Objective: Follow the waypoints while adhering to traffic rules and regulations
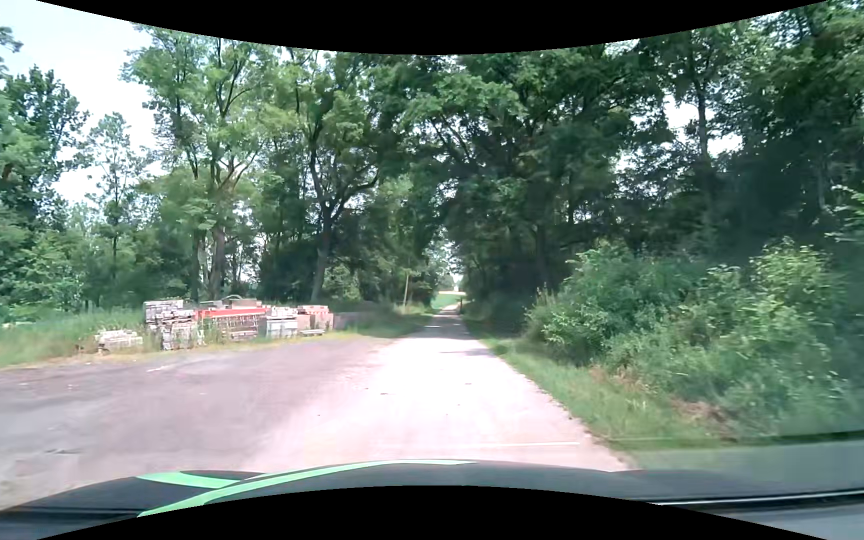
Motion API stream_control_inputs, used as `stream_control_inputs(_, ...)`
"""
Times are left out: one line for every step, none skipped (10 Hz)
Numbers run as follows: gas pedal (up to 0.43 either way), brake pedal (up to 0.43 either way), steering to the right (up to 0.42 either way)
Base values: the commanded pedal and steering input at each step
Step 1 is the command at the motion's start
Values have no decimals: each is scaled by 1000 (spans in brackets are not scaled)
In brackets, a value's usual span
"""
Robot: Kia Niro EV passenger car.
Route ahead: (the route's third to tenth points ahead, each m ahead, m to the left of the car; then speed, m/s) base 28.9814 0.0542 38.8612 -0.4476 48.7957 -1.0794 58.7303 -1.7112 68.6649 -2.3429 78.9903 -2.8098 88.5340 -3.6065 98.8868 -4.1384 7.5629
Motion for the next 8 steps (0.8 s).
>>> stream_control_inputs(39,0,6)
stream_control_inputs(39,0,6)
stream_control_inputs(39,0,6)
stream_control_inputs(39,0,6)
stream_control_inputs(39,0,6)
stream_control_inputs(39,0,6)
stream_control_inputs(39,0,6)
stream_control_inputs(39,0,6)
